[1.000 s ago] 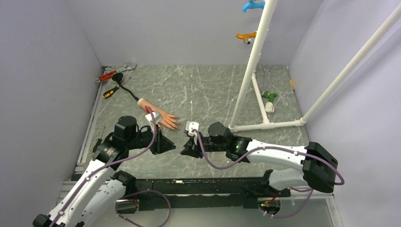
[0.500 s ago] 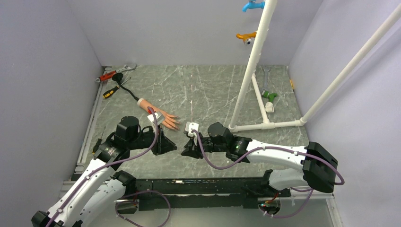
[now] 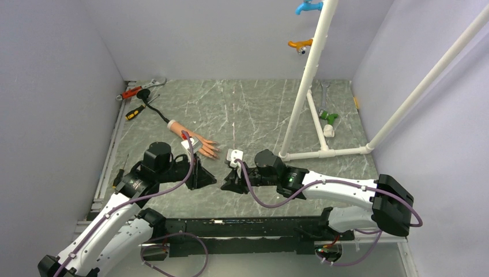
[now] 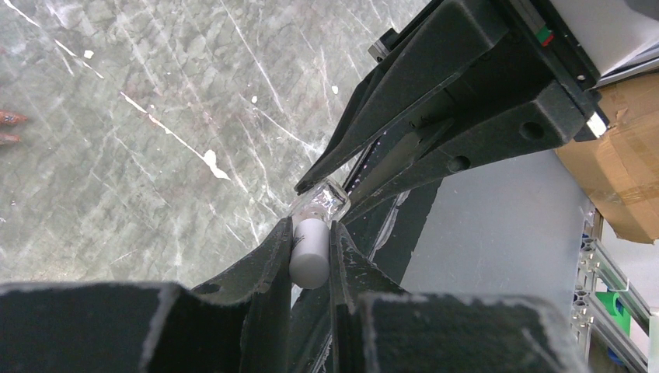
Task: Paint the nails
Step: Close the nail polish bottle.
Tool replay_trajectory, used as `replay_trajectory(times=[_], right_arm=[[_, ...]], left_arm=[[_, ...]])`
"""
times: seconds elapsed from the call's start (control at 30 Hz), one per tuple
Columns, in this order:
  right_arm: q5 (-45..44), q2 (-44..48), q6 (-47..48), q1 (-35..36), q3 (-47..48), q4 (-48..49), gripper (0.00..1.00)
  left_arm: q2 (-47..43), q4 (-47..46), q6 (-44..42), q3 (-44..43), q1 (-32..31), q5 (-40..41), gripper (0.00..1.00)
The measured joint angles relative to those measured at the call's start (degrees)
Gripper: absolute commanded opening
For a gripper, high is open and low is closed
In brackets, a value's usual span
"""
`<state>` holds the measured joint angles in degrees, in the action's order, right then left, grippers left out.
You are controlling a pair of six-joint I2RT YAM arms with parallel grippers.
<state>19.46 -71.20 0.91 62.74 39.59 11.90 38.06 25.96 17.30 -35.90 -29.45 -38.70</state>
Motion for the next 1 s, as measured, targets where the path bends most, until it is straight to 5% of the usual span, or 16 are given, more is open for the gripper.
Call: replay_trajectory(times=[1.0], right_arm=[[0.09,0.17,-0.02,0.72,0.00,0.55,0.00]], left_arm=[[0.44,-0.04,0.20,0.02,-2.56,0.17,0.00]])
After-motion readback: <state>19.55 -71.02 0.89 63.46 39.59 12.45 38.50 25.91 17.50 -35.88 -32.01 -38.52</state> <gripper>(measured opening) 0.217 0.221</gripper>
